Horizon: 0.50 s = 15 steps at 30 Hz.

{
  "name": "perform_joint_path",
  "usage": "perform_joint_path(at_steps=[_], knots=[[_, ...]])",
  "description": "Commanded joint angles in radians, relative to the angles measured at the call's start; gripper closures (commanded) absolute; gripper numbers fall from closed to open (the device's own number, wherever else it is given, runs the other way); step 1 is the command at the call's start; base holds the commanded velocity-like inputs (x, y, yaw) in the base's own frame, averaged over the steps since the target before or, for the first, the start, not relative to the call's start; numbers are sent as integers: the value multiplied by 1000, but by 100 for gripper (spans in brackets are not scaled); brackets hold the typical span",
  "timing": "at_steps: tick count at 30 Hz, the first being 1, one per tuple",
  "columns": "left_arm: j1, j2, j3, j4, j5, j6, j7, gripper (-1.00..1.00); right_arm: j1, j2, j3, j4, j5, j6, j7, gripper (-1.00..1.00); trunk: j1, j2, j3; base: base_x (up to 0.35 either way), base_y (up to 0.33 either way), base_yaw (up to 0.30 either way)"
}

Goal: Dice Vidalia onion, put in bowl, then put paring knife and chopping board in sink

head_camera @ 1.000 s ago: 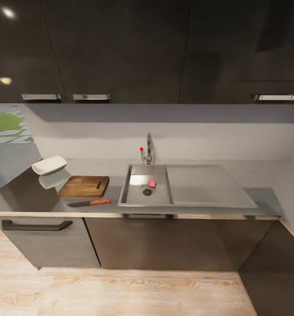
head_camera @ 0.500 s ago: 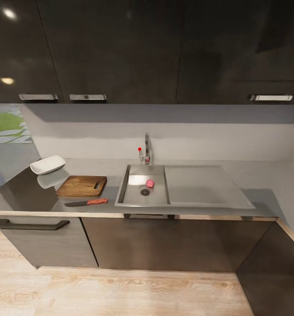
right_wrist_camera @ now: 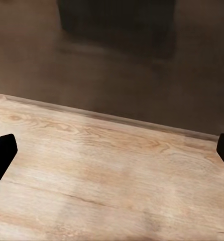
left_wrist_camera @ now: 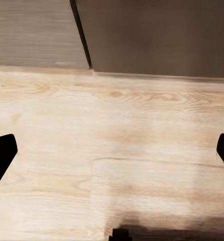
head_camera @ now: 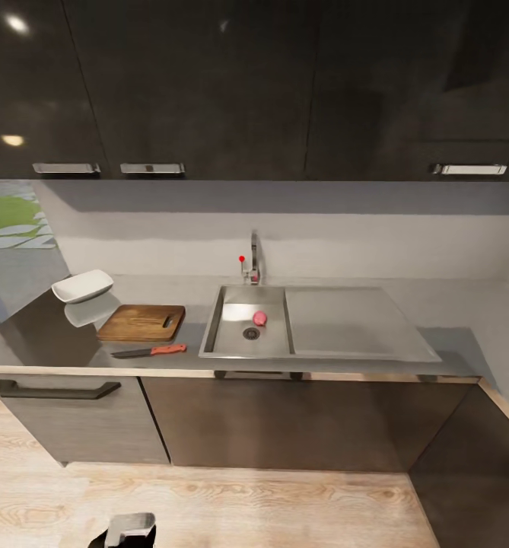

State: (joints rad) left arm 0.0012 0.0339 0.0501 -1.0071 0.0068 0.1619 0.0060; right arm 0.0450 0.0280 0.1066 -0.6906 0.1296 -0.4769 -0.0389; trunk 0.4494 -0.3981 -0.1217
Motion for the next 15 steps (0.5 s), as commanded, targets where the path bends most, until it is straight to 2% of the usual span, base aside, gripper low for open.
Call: perform_joint_path(at_steps=[1,2,3,4,7,11,15], knots=[[0,0,1,-56,1,47,0,-100,0,0,-1,-1,10,0,-4,-100,1,-2,-2,0,0,0],[0,-1,2,-79,2,63,0,-100,0,0,-1,-1,10,0,-4,-100,1,-2,-2,0,0,0],[0,-2,3,-165,2,114,1,-100,0,0,-1,-1,9,0,-4,-100,1,-2,-2,0,0,0],[0,-2,3,-203,2,133,1,-100,0,0,-1,-1,10,0,-4,-100,1,-2,-2,0,0,0],[0,-6,3,-290,2,173,1,-100,1,1,-1,-1,9,0,-4,-100,1,-2,-2,0,0,0],[0,-35,2,-394,1,264,0,-100,1,1,-1,-1,9,1,-4,-100,1,-2,-2,0,0,0],[-8,-46,0,-477,1,341,0,-100,1,0,-1,-1,9,1,-4,-100,1,-2,-2,0,0,0]])
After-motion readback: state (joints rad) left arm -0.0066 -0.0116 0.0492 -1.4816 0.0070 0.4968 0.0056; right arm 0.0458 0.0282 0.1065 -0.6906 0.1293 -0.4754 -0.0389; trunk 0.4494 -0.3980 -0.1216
